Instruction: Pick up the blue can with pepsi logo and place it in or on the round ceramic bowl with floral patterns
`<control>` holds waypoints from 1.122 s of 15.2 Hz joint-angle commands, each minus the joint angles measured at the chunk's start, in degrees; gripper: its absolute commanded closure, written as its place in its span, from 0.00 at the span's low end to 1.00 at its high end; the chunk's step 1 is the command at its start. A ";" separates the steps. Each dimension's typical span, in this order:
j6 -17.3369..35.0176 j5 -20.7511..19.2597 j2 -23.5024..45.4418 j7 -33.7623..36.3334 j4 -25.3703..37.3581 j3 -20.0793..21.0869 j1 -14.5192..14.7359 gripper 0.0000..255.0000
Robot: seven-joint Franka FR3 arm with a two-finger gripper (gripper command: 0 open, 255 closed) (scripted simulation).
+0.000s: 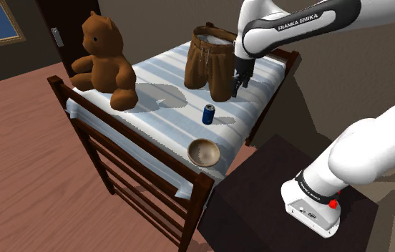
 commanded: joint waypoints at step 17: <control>17.80 -1.02 39.26 -2.71 21.36 -0.50 -0.70 0.00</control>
